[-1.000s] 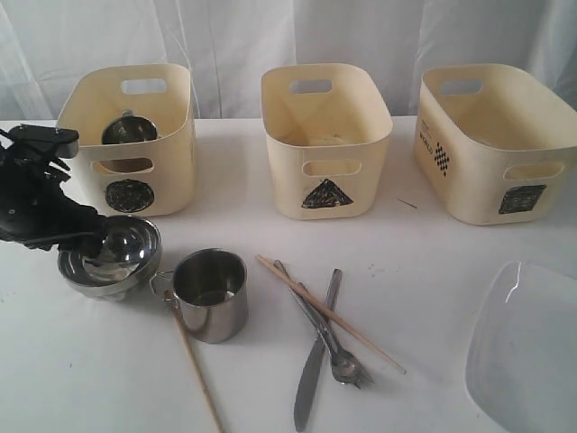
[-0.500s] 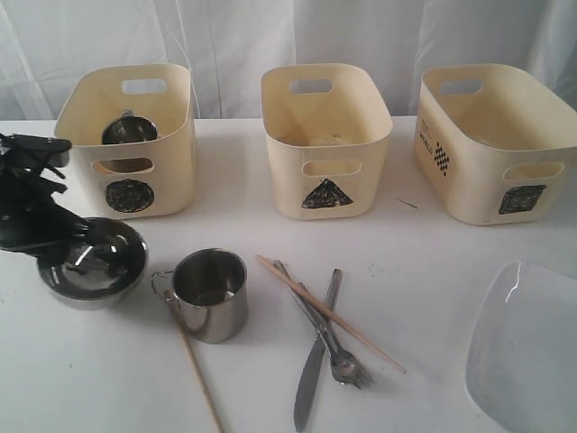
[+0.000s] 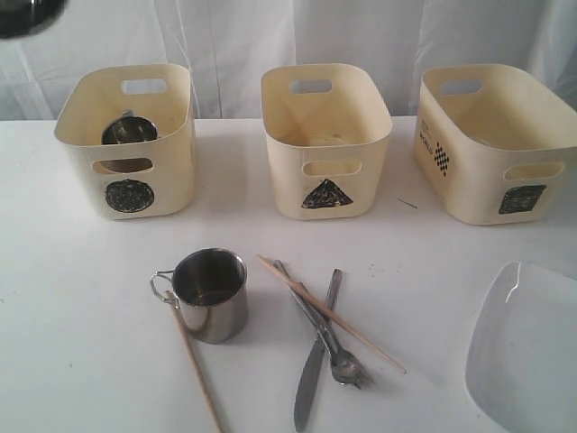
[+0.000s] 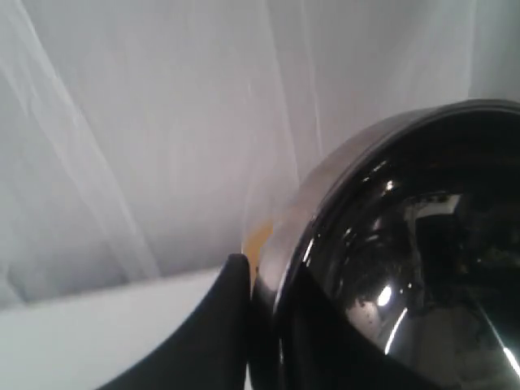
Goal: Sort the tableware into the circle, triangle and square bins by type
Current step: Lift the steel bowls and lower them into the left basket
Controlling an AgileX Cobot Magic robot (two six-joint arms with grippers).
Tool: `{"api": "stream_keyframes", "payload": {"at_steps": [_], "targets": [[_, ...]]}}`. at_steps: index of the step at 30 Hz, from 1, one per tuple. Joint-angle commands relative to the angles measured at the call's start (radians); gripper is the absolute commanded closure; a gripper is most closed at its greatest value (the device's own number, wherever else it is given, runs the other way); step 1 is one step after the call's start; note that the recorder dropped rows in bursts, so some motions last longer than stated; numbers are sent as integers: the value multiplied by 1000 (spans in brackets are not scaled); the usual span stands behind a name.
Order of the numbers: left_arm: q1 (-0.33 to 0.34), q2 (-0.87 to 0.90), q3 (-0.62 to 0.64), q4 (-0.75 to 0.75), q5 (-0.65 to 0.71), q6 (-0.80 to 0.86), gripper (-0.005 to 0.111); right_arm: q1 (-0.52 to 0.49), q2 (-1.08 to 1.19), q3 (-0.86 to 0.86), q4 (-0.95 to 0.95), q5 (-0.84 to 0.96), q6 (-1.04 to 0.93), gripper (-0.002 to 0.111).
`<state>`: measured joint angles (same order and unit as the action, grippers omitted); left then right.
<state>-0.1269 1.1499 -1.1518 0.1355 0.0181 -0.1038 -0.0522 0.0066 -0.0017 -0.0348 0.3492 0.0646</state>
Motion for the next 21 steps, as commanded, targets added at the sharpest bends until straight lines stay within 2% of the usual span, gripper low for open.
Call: {"api": "stream_keyframes", "payload": {"at_steps": [1, 6, 9, 11, 14, 18, 21], "targets": [[4, 30, -2, -8, -299, -11, 107, 2, -7, 2, -2, 0, 0, 108], [4, 171, -2, -6, -520, 56, 107, 2, -7, 2, -2, 0, 0, 108], [4, 331, -13, -12, -749, 148, 107, 2, -7, 2, -2, 0, 0, 108], [4, 455, -47, -15, -803, 234, 107, 2, -7, 2, -2, 0, 0, 108], [5, 605, -124, -46, -754, 322, 107, 2, -7, 2, -2, 0, 0, 108], [5, 709, -226, -52, -580, 301, 106, 2, -7, 2, -2, 0, 0, 108], [5, 750, -295, -52, -467, 241, 95, 2, -7, 2, -2, 0, 0, 108]]}}
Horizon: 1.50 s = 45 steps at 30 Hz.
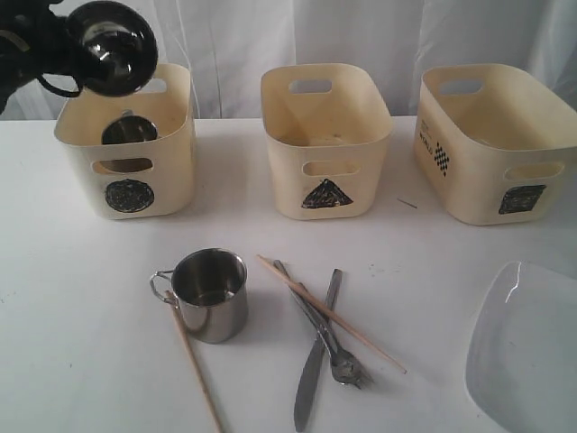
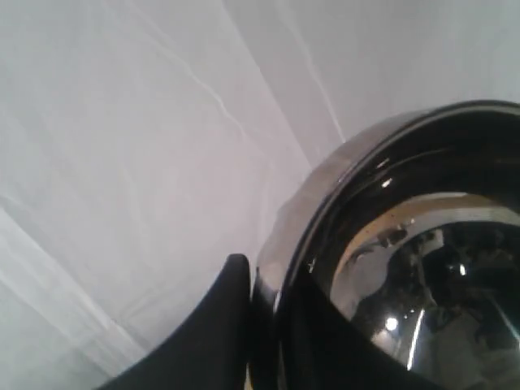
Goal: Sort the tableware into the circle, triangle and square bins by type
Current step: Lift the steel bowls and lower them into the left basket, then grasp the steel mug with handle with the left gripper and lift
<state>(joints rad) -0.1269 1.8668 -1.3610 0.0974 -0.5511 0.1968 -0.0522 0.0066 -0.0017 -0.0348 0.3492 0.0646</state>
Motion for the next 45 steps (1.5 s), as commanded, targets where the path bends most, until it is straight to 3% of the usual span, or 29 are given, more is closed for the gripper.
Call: {"api": "stream_keyframes", "payload": {"at_steps": [1, 5, 8, 12, 16, 21, 24, 27, 30, 33, 35, 41, 45], "targets": [[5, 43, -99, -14, 122, -78, 88, 2, -7, 2, -2, 0, 0, 108], [5, 53, -107, -14, 121, -125, 51, 2, -7, 2, -2, 0, 0, 108], [5, 48, -107, -14, 124, -211, 34, 2, -7, 2, -2, 0, 0, 108], [3, 9, -107, -14, 199, -266, 32, 2, -7, 2, -2, 0, 0, 108], [-3, -69, -107, -14, 374, -279, 32, 2, -7, 2, -2, 0, 0, 108], [-5, -197, -107, -14, 712, -281, 32, 2, -7, 2, -2, 0, 0, 108], [-5, -264, -105, -97, 1045, -281, 32, 2, -7, 2, -2, 0, 0, 108], [-5, -283, -103, -241, 1382, -224, 32, 2, -7, 2, -2, 0, 0, 108], [-5, -283, -34, -506, 1544, -44, 32, 2, -7, 2, -2, 0, 0, 108], [-31, -283, 82, -754, 1528, 160, 32, 2, -7, 2, -2, 0, 0, 108], [-69, -281, 154, -841, 1441, 223, 32, 2, -7, 2, -2, 0, 0, 108], [-206, -246, 254, -854, 1067, 392, 32, 2, -7, 2, -2, 0, 0, 108], [-244, -193, 256, -851, 1051, 639, 32, 2, -7, 2, -2, 0, 0, 108]]}}
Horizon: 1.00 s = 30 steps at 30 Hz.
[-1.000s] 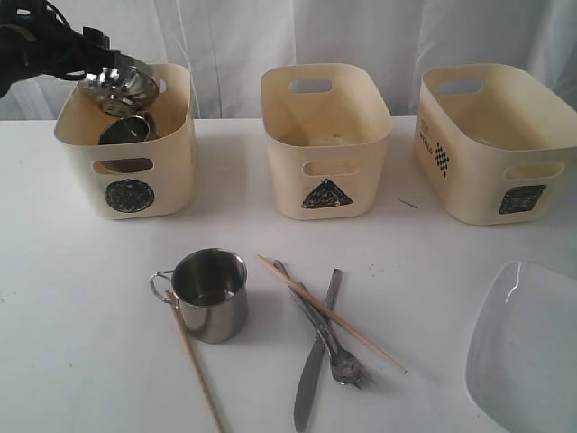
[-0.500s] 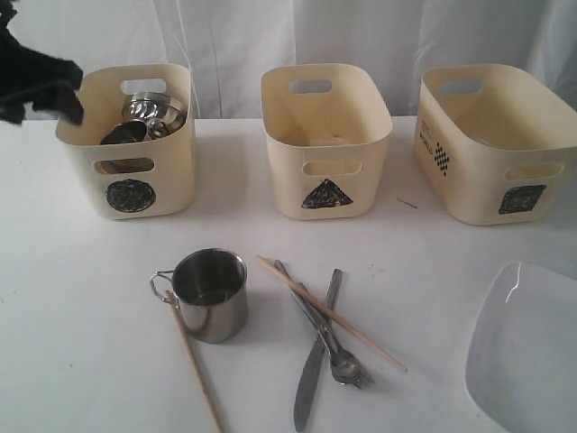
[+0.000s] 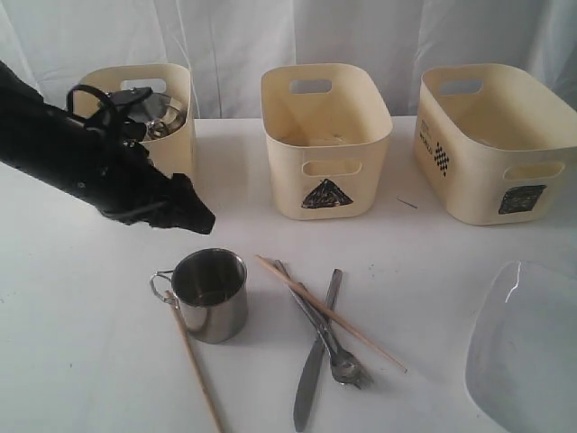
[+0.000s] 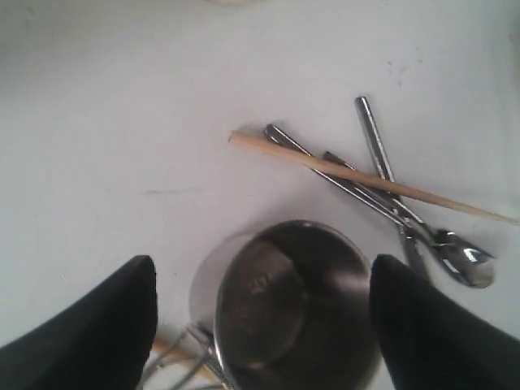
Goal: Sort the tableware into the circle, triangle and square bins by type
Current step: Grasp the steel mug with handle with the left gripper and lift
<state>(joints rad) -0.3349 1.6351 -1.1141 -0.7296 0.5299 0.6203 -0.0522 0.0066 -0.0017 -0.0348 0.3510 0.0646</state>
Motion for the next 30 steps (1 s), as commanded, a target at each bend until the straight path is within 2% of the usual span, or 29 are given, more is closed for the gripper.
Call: {"api": "stream_keyframes", "payload": {"at_steps": [1, 3, 9, 11, 13, 17, 20, 23, 26, 27, 30], "targets": [[-38, 53, 10, -22, -8, 262, 32, 2, -7, 2, -2, -2, 0, 108], [-38, 90, 10, -16, 21, 345, 32, 2, -7, 2, -2, -2, 0, 108], [-38, 195, 10, -4, -39, 367, 32, 2, -7, 2, -2, -2, 0, 108], [-38, 209, 10, -1, -41, 369, 37, 2, -7, 2, -2, -2, 0, 108], [-38, 206, 8, -1, -32, 364, 54, 2, -7, 2, -2, -2, 0, 108], [-38, 146, 8, -1, -33, 340, 107, 2, -7, 2, -2, -2, 0, 108], [-35, 52, -6, 36, -80, 344, 107, 2, -7, 2, -2, -2, 0, 108], [-20, -118, -98, 130, -92, 317, 107, 2, -7, 2, -2, -2, 0, 108], [-3, -286, -218, 148, -113, 315, 107, 2, -7, 2, -2, -2, 0, 108], [4, -357, -255, 148, -162, 315, 107, 2, -7, 2, -2, -2, 0, 108], [4, -439, -260, 148, -287, 315, 107, 2, -7, 2, -2, -2, 0, 108]]}}
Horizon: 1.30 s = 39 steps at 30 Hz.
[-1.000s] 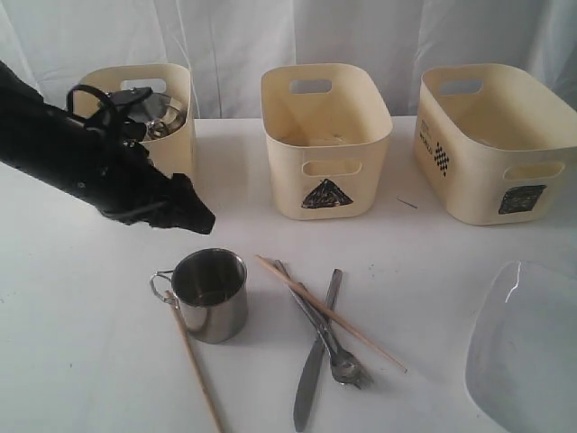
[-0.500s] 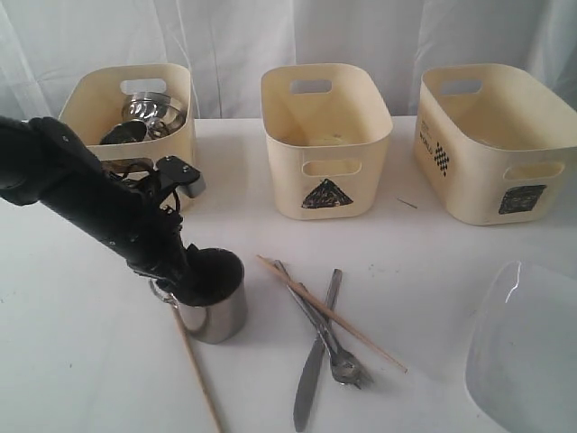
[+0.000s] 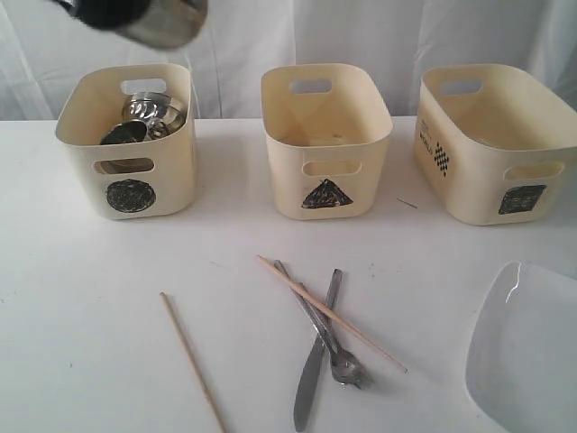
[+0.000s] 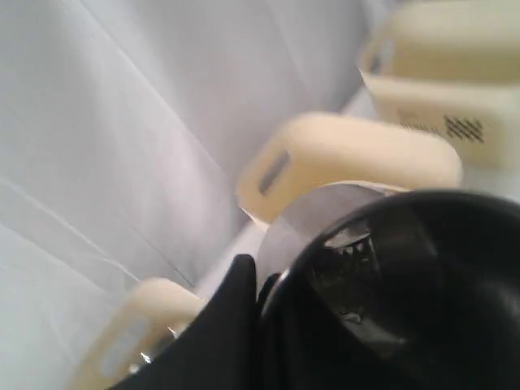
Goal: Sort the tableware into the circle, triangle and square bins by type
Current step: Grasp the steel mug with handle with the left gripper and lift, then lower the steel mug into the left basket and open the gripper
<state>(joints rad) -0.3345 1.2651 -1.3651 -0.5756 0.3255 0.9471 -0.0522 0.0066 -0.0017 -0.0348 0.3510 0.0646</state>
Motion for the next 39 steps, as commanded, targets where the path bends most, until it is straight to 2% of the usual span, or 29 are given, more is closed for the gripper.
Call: {"api": "stream_keyframes", "payload": {"at_steps": [1, 2, 5, 8, 9, 10, 11, 14, 19, 24, 25, 27, 29, 31, 39], "targets": [[4, -76, -9, -6, -123, -12, 107, 2, -7, 2, -2, -2, 0, 108], [4, -76, -9, -6, -137, -8, 107, 2, -7, 2, -2, -2, 0, 108], [4, 21, -9, 46, -313, 42, 107, 2, -7, 2, -2, -2, 0, 108], [35, 234, -9, 56, -775, 59, 107, 2, -7, 2, -2, -2, 0, 108], [50, 302, -9, 45, -893, 16, 107, 2, -7, 2, -2, -2, 0, 108], [68, 389, -9, 19, -1007, -96, 107, 2, -7, 2, -2, -2, 0, 108], [77, 428, -9, 16, -1034, -169, 107, 2, -7, 2, -2, -2, 0, 108], [101, 535, -9, 16, -966, -324, 107, 2, -7, 2, -2, -2, 0, 108], [112, 586, -9, 16, -676, -329, 107, 2, -7, 2, -2, -2, 0, 108], [112, 602, -9, 22, -643, -331, 105, 2, -7, 2, -2, -2, 0, 108], [112, 600, -10, 22, -631, -341, 101, 2, -7, 2, -2, -2, 0, 108], [112, 598, -27, 22, -553, -349, 80, 2, -7, 2, -2, -2, 0, 108], [112, 596, -39, 7, -492, -349, 29, 2, -7, 2, -2, -2, 0, 108], [112, 587, -45, 3, -486, -355, 1, 2, -7, 2, -2, -2, 0, 108], [112, 299, -45, 16, -248, -338, 2, 2, -7, 2, -2, -2, 0, 108]]}}
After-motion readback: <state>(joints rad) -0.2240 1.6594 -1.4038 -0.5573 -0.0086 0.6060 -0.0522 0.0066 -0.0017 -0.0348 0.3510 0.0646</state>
